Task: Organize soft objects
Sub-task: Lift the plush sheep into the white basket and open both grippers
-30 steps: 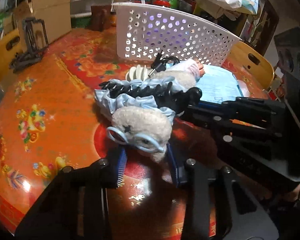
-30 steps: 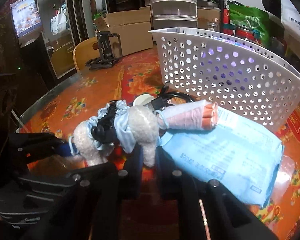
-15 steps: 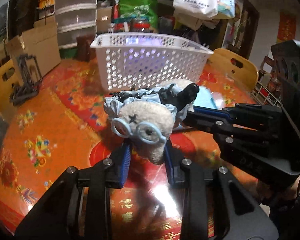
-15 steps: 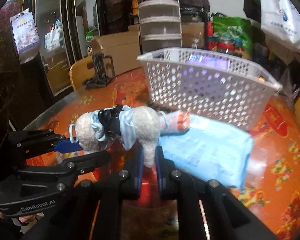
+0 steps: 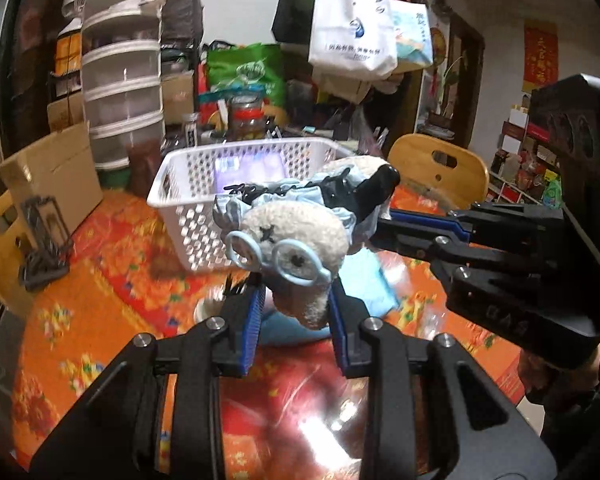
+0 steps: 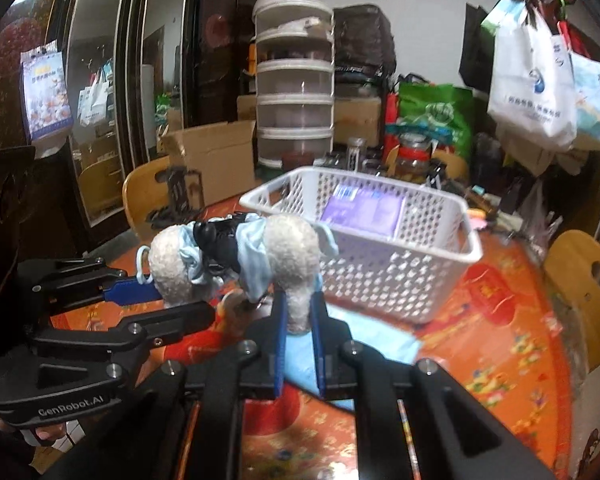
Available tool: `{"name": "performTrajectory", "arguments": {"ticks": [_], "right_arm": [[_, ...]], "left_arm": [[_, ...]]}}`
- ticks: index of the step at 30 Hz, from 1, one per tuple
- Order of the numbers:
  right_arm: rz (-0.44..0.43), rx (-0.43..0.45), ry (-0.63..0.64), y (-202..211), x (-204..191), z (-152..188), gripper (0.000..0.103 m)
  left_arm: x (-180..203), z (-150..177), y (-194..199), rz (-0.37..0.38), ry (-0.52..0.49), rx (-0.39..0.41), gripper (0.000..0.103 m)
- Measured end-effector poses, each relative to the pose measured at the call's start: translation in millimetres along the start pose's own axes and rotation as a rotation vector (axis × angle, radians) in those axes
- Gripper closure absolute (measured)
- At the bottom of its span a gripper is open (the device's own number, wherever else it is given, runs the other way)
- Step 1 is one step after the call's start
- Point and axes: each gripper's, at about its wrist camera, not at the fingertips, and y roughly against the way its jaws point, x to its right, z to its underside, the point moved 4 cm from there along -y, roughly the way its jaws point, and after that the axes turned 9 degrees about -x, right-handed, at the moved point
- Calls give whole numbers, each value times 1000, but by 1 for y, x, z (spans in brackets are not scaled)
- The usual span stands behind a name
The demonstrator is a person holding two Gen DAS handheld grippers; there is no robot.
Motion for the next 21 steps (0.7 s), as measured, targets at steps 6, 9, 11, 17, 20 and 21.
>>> {"name": "performTrajectory", "arguments": {"ticks": [6, 9, 11, 17, 20, 21], "right_arm": [[27, 38, -9, 24, 18, -28, 93], [33, 54, -19, 34, 30, -47, 93], [73, 59, -16, 36, 40, -66, 93], [101, 16, -68, 15, 80, -111, 93], [132, -15, -91, -3, 97, -124, 93], [146, -31, -96, -11, 102, -126, 93]], "left_arm": [[10, -54, 7, 10, -56, 51, 75], [11, -92, -2, 27, -83, 56, 75], [9, -115, -13, 28, -95, 58, 75], [0, -165, -68, 24, -103, 8, 75], [-6, -177, -106, 36, -104, -56, 75], [-9, -179, -120, 42, -99, -87, 75]]}}
